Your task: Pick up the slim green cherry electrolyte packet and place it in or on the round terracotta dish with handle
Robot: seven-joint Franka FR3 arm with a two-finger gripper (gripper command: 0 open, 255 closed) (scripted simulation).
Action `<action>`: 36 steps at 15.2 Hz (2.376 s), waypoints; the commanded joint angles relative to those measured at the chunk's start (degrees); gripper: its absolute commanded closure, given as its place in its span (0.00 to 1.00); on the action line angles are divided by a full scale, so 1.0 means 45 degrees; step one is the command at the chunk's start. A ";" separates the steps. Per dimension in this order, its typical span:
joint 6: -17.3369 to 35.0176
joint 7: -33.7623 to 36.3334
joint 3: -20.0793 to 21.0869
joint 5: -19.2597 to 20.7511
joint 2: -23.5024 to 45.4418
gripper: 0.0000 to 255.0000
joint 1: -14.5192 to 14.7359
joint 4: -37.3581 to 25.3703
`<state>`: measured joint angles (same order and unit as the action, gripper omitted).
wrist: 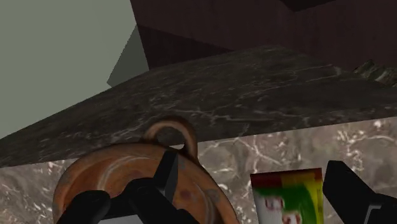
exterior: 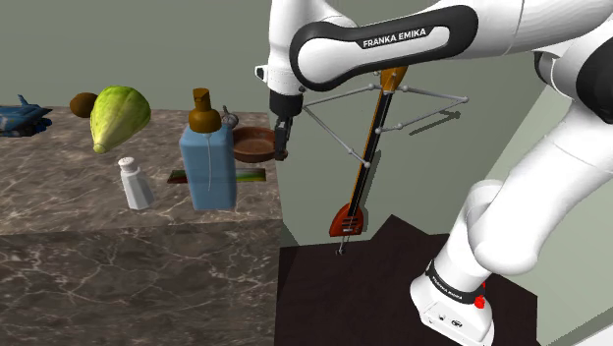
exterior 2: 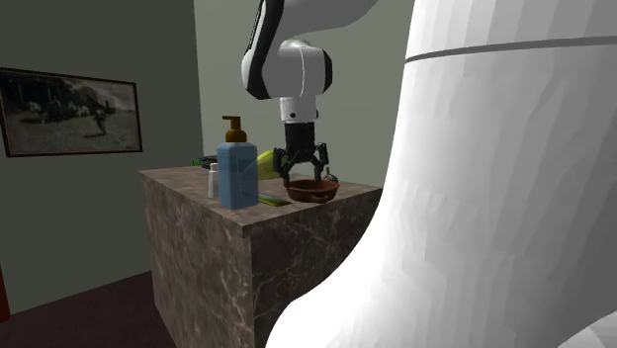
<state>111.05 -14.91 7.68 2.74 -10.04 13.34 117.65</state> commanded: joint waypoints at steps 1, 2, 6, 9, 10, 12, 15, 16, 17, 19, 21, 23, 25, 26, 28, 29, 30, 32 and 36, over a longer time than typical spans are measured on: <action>0.0250 -0.0121 0.0246 0.0040 0.0604 0.00 0.0226 -0.0467; 0.0372 -0.0183 0.0361 0.0077 0.0932 0.00 0.0331 -0.0721; 0.0785 -0.0409 0.0820 0.0297 0.2236 0.00 0.0761 -0.1796; 0.1110 -0.0389 0.0815 0.0329 0.2341 0.00 0.0760 -0.1574; 0.1270 -0.0378 0.0812 0.0346 0.2393 0.00 0.0757 -0.1465; 0.1590 -0.0354 0.0807 0.0382 0.2505 0.00 0.0749 -0.1254; 0.2000 -0.0319 0.0817 0.0435 0.2664 0.00 0.0724 -0.0999; 0.2000 -0.0318 0.0828 0.0435 0.2664 0.00 0.0713 -0.0999; 0.2000 -0.0318 0.0836 0.0436 0.2664 0.00 0.0705 -0.0999; 0.2000 -0.0318 0.0853 0.0436 0.2664 0.00 0.0689 -0.0999; 0.2000 -0.0317 0.0869 0.0437 0.2664 0.00 0.0673 -0.0999; 0.1990 -0.0319 0.0871 0.0453 0.2728 1.00 0.0663 -0.1064; 0.1932 -0.0286 0.0882 0.0485 0.2831 1.00 0.0677 -0.1224; 0.2025 -0.0287 0.0875 0.0497 0.2869 1.00 0.0671 -0.1167; 0.1978 -0.0271 0.0889 0.0481 0.2803 1.00 0.0684 -0.1150; 0.1954 -0.0231 0.0906 0.0496 0.2851 1.00 0.0703 -0.1213; 0.1944 -0.0212 0.0912 0.0514 0.2919 1.00 0.0711 -0.1291; 0.2000 -0.0317 0.0880 0.0437 0.2665 1.00 0.0662 -0.0999; 0.1344 -0.0392 0.0885 0.0371 0.2497 1.00 0.0656 -0.1494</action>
<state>118.16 -16.59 11.71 4.52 1.23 16.34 111.14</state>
